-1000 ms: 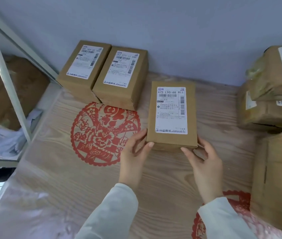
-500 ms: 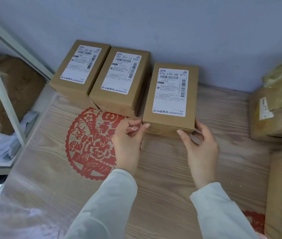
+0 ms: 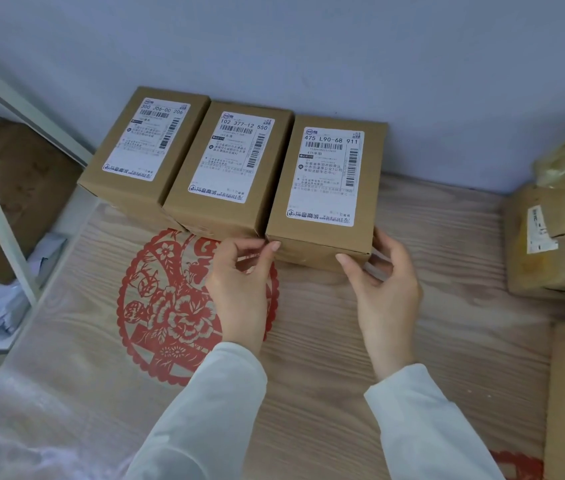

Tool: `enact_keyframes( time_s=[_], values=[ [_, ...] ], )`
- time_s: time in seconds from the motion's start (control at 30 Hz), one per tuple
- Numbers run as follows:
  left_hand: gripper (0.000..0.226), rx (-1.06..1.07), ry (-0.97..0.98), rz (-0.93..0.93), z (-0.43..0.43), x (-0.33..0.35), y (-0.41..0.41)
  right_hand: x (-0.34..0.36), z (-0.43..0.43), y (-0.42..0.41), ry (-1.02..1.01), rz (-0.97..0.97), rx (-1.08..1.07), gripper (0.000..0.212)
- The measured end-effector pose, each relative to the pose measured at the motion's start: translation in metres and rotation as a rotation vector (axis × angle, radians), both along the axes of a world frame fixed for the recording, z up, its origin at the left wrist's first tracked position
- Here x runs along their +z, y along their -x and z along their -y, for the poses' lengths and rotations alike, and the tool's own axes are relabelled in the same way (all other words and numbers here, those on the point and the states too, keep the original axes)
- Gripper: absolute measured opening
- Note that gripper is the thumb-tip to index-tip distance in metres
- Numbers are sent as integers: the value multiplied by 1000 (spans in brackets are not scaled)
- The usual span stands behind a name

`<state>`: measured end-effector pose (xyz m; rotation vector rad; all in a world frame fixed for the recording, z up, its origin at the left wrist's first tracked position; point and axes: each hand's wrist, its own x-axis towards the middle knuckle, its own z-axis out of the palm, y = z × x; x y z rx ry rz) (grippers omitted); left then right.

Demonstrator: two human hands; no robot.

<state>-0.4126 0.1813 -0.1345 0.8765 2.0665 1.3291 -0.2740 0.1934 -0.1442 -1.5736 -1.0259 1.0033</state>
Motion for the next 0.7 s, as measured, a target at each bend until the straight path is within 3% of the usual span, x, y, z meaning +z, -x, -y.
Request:
enact_keyframes(
  time_s=[0.33, 0.53, 0.7],
  values=[
    [13, 0, 3, -26, -2, 0, 3, -4, -2, 6, 2, 22, 29, 59],
    [11, -15, -1, 38, 20, 21, -4, 9, 29, -1, 65, 74, 55, 85],
    [9, -84, 3, 141, 61, 46, -34, 43, 81, -17, 40, 26, 15, 90]
  ],
)
